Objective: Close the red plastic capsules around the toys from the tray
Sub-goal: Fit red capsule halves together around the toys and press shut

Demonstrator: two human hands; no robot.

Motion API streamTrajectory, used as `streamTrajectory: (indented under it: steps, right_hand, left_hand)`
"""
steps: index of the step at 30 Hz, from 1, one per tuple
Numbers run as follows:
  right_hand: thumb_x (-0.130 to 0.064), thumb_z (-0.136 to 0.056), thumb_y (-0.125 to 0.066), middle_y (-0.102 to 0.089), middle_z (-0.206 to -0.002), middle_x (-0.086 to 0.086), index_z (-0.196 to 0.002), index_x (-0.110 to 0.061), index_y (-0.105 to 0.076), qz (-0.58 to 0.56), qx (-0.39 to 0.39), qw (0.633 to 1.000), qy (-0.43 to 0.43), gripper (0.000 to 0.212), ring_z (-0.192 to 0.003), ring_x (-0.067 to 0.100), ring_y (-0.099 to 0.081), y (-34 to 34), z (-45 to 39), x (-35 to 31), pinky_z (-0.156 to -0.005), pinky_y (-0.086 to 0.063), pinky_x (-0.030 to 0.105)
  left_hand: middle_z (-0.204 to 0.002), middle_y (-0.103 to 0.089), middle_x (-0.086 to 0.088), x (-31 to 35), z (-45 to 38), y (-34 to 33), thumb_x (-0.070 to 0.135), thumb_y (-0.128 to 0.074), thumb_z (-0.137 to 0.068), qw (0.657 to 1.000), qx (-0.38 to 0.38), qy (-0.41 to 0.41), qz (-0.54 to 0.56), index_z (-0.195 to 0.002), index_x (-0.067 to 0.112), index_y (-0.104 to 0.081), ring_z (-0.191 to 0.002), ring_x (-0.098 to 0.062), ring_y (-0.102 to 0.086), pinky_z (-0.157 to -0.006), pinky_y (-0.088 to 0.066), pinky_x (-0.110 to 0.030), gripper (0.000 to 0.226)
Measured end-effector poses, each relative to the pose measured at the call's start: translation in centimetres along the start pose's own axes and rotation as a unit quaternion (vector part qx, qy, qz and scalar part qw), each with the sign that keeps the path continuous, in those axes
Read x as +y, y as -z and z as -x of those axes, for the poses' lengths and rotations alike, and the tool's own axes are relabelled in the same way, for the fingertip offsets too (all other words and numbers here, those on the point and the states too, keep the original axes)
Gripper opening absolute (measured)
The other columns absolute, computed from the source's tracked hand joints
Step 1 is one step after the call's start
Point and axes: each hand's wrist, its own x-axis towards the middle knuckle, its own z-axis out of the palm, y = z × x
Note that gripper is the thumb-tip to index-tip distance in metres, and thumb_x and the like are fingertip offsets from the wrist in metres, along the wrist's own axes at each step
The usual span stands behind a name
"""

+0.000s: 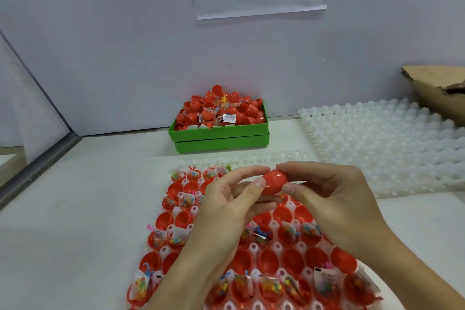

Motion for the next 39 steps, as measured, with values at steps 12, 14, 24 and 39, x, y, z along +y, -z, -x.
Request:
streamTrajectory:
  steps: [12,14,24,39]
  right_hand:
    - [-0.025,-0.076,-0.067,-0.077,-0.077,0.003,-0.096,-0.016,-0.076,-0.078,-0.030,0.995,-0.051,0.024,-0.065,0.009,-0.071,0.2,0.0,-0.2,-0.063,-0.053,0.014]
    - [-0.014,-0.082,-0.070,-0.077,-0.080,0.003,-0.096,-0.016,-0.076,-0.068,-0.028,0.996,-0.053,0.016,-0.069,0.013,-0.073,0.2,-0.1,0.0,-0.064,-0.054,0.015]
    - [0.001,-0.083,-0.071,-0.078,-0.088,-0.002,-0.090,-0.025,-0.079,-0.060,-0.029,0.997,-0.049,0.028,-0.086,0.013,-0.074,-0.1,0.3,0.1,-0.077,-0.057,0.020]
    - [-0.028,-0.069,-0.075,-0.076,-0.090,0.014,-0.092,-0.010,-0.078,-0.184,-0.074,0.964,-0.177,0.029,-0.077,0.021,-0.071,-0.1,0.0,0.7,-0.065,-0.057,0.027]
  left_hand:
    - [-0.082,-0.075,-0.017,-0.1,0.1,0.2,0.028,-0.059,-0.086,0.995,-0.046,-0.038,-0.076,-0.111,0.013,-0.069,-0.071,-0.026,-0.072,-0.067,-0.058,-0.027,0.031]
    - [-0.081,-0.074,-0.017,0.0,0.1,0.3,0.028,-0.059,-0.087,0.995,-0.051,-0.038,-0.080,-0.111,0.012,-0.069,-0.069,-0.025,-0.071,-0.067,-0.058,-0.028,0.031]
    - [-0.078,-0.075,-0.007,0.2,0.3,0.0,0.025,-0.068,-0.080,0.987,-0.037,-0.070,-0.139,-0.103,0.015,-0.068,-0.067,-0.020,-0.072,-0.065,-0.057,-0.025,0.026]
    - [-0.069,-0.064,0.001,0.8,0.7,0.5,0.031,-0.076,-0.076,0.911,-0.019,-0.207,-0.357,-0.099,0.030,-0.070,-0.056,-0.017,-0.059,-0.057,-0.051,-0.038,0.024]
